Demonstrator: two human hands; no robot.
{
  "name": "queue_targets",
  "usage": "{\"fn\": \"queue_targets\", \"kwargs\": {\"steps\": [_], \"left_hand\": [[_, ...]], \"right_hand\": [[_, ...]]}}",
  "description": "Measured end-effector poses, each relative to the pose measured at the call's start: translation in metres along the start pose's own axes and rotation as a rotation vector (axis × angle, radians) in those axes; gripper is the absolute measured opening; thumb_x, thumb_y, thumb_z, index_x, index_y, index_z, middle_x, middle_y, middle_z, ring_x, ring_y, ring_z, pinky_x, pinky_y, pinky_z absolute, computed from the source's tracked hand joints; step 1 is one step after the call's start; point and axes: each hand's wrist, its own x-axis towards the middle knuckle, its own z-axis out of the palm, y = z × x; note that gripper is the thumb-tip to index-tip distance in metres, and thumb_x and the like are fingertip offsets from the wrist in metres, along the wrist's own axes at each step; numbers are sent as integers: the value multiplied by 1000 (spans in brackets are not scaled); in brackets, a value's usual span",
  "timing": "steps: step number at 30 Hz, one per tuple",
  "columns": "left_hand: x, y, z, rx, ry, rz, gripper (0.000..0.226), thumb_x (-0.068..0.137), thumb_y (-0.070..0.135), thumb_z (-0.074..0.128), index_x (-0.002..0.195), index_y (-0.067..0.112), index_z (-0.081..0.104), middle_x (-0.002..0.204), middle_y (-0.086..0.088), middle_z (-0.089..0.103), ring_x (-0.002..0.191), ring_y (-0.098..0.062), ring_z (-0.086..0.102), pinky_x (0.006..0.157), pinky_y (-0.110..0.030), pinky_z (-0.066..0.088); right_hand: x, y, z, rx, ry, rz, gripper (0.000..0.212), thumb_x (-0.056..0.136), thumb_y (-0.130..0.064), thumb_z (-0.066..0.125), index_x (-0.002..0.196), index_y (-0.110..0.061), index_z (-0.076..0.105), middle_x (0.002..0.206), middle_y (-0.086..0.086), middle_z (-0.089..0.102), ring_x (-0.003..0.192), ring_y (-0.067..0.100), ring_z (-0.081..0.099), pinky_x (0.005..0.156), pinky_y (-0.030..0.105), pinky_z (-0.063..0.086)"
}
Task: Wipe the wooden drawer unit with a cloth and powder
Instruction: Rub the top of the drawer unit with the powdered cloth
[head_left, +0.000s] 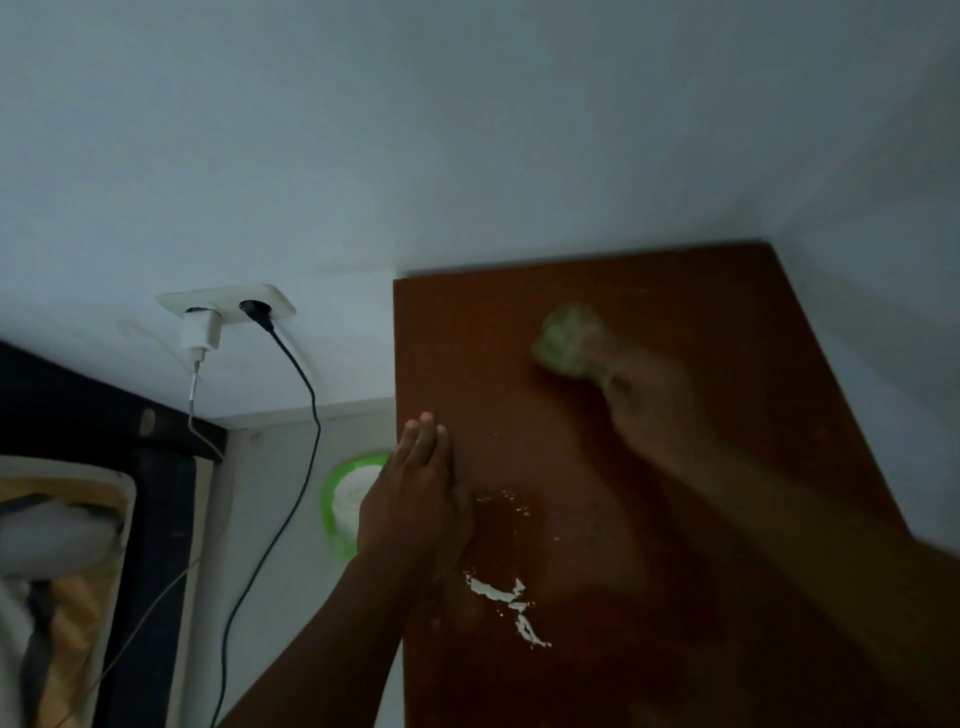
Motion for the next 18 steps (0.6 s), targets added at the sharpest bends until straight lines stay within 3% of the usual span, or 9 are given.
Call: {"fn": "queue_targets", "kwargs": {"steps": [3,6,8,12,16,18], "left_hand": [[11,11,-1,12,-18,-16,75,89,43,15,157,10,12,166,-8,4,152,-18,1,117,-27,1],[33,40,1,6,-43,44,69,96,42,15,157,10,12,166,-8,3,152,-19,1,123,-34,7],[48,69,3,8,-70,64,63,102,39,22,157,11,11,166,-7,1,153,-20,2,122,-37,9],[63,103,4,-29,-187,-12,66,102,36,27,157,6,4,165,-12,-8,152,-25,-7,124,-37,4],[62,100,-5,55,-243,-29,66,102,38,29,158,16,0,165,-5,-11,152,-19,-8,121,-38,8],[62,101,-6,66,-264,-37,67,102,39,29,158,15,-2,165,-6,-13,152,-20,-9,122,-39,7]], "right_hand": [[24,64,-35,-167,70,210,51,83,24,47,125,0,63,138,10,54,134,17,48,119,34,31],[41,121,-55,-303,-85,444,63,86,19,43,138,-17,50,153,5,38,145,25,33,123,36,19],[30,120,-38,-341,-157,361,71,82,21,36,141,-16,47,157,7,30,148,28,24,124,39,12],[-19,66,0,-185,-270,45,63,84,1,25,137,-12,56,150,13,45,144,26,34,122,46,22],[-48,36,-11,-77,-409,12,58,84,13,43,134,-12,59,146,4,51,141,13,39,119,38,31],[-41,44,-40,-58,-277,49,57,80,14,43,128,-8,63,140,7,57,136,19,48,118,34,32]]}}
